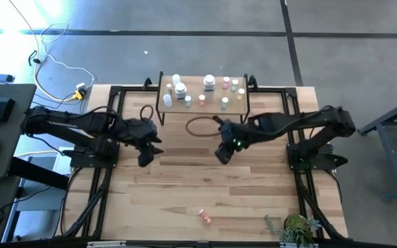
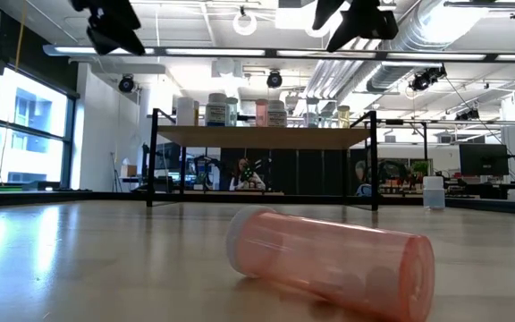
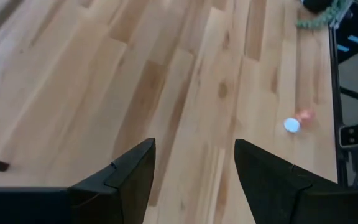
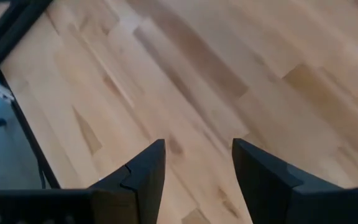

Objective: Pick and place medicine bottles onto shelf by color
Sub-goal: Put the orange pill bottle on the shelf

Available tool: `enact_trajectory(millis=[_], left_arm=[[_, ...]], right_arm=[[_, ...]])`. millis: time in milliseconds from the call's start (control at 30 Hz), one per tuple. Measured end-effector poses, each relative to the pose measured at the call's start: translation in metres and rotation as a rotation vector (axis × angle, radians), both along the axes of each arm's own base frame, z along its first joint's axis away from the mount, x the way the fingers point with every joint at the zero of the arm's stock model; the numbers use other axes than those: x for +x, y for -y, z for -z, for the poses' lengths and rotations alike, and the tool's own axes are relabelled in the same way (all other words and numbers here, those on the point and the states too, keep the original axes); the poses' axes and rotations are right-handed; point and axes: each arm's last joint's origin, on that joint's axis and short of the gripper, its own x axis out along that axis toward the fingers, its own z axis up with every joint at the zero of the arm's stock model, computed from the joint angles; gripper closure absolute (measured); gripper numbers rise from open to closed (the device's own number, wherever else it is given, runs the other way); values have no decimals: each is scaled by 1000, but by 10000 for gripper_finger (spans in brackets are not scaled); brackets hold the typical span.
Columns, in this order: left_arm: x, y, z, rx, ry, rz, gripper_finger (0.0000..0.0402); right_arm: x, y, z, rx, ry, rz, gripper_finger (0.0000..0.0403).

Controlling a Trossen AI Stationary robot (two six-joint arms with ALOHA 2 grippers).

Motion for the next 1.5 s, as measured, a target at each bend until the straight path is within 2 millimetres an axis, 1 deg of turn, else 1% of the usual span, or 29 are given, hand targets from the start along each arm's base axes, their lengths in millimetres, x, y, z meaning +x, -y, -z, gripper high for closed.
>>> enact_trajectory(millis=[133, 300, 400, 533, 700, 833, 1033, 1267, 1367, 1500], left_arm=[[-2, 13, 1, -2, -17, 7, 195], [-6, 26, 4, 25, -50, 31, 195], [-8, 31, 5, 30, -68, 32, 195], [-11, 33, 6, 37, -90, 19, 195], [-12, 34, 7, 44, -98, 20, 195], [-12, 34, 7, 43, -100, 17, 195], [-12, 33, 7, 55, -94, -18, 195], [-12, 32, 7, 37, -83, -77, 195], [-12, 32, 7, 27, -75, -113, 195], [-12, 31, 7, 3, -61, -176, 195]], right_arm=[[11, -18, 14, 17, -25, -15, 216], [27, -43, 32, 26, -19, -62, 185], [35, -57, 40, 81, -8, -84, 170], [48, -75, 54, 162, 17, -73, 167], [62, -101, 76, 228, 27, -133, 167], [69, -118, 94, 266, 11, -172, 167], [73, -136, 115, 250, -11, -233, 167], [75, -151, 133, 209, -7, -302, 167], [78, -158, 141, 202, 7, -300, 167], [78, -164, 153, 194, -15, -261, 167]])
